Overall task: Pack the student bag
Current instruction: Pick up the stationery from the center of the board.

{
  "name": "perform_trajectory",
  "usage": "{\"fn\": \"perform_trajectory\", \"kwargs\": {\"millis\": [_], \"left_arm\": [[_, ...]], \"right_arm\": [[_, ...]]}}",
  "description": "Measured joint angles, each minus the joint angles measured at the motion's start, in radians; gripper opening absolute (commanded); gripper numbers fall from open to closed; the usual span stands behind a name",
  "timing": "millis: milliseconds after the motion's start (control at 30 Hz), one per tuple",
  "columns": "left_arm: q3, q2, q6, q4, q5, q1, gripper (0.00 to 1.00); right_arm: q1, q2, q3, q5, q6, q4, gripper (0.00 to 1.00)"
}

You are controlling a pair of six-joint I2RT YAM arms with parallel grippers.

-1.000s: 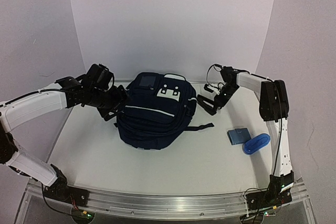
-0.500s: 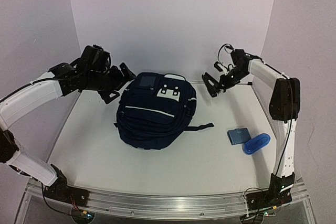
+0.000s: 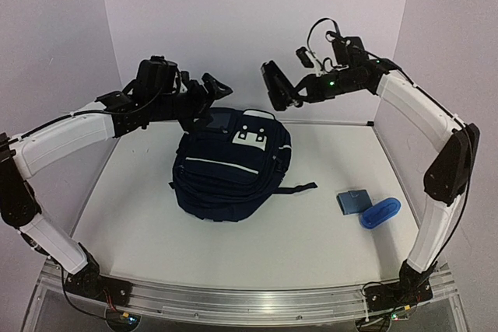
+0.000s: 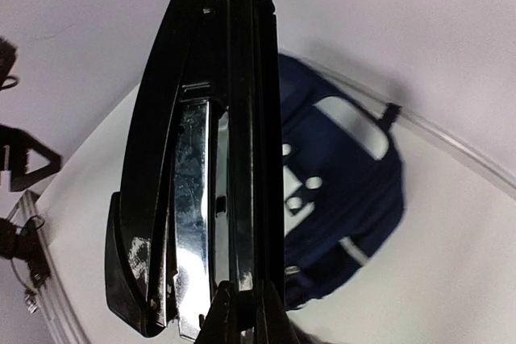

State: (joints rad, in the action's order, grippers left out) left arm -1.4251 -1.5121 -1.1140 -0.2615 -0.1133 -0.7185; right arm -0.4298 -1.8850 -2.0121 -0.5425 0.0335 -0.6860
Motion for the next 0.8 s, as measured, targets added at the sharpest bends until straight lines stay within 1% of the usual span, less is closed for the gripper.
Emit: {"fn": "perform_trajectory", "kwargs": {"millis": [100,233,400,600,800], "left_arm": [[0.032,-0.001,-0.021,0.082,-0.025,-0.017,0.98],[0.042,-0.016,-0.037,0.114,-0.041,-0.047,0.91],[0.038,-0.081,-0.04,0.116,-0.043,-0.091,0.81],[0.038,-0.139,-0.075,0.113,-0.032,-0.113,0.71],[0.04,-0.139,-0.095,0.149,-0.002,-0.114,0.67]], "right_arm": [[-0.092,0.028,0.065,-0.015,-0.038,0.016,0.0],[-0.171,0.036,0.126,-0.014,-0.069,0.02,0.0],[-0.203,0.036,0.15,-0.005,-0.094,0.021,0.0],[-0.232,0.037,0.15,0.005,-0.114,0.043,0.0],[-0.267,0.037,0.15,0.034,-0.127,0.045,0.0]]}}
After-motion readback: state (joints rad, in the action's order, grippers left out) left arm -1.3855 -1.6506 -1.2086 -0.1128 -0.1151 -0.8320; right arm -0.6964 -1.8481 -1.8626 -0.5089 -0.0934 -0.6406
